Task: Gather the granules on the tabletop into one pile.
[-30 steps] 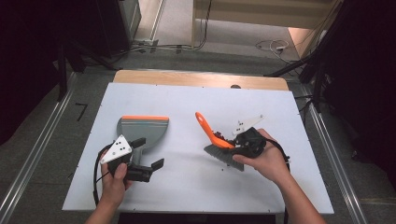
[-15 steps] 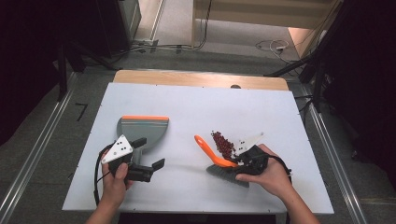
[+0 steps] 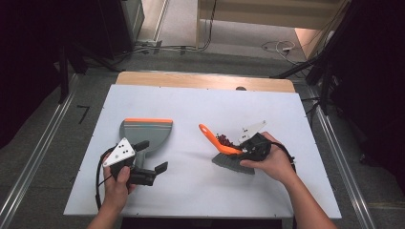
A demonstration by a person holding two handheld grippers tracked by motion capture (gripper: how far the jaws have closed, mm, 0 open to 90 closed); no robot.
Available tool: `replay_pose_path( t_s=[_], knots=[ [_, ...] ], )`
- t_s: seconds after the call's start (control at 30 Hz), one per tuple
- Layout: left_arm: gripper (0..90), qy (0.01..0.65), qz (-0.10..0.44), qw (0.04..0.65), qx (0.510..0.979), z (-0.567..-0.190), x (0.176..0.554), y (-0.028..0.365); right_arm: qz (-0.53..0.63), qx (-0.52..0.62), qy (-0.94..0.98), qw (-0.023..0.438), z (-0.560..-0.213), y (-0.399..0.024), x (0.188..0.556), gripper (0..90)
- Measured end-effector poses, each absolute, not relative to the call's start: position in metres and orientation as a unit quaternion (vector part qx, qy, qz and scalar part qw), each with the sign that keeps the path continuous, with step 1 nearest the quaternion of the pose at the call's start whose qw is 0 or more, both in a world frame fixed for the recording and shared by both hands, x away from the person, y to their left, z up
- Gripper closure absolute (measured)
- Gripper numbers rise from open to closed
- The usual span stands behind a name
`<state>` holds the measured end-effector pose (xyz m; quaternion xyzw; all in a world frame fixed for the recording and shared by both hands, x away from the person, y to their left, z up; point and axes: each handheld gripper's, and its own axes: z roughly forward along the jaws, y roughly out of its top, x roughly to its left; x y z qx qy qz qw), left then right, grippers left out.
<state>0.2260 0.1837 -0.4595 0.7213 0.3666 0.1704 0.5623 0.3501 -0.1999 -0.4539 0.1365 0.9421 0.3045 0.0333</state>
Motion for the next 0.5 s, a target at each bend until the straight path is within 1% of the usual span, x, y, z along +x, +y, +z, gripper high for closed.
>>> replay_pose_path(
  t_s=[0.5],
  knots=[
    [0.0,0.367,0.17,0.56,0.723,-0.46,0.226,0.183,0.309,0.132,0.941,0.045,-0.454,-0.199,0.375,67.9]
  ],
)
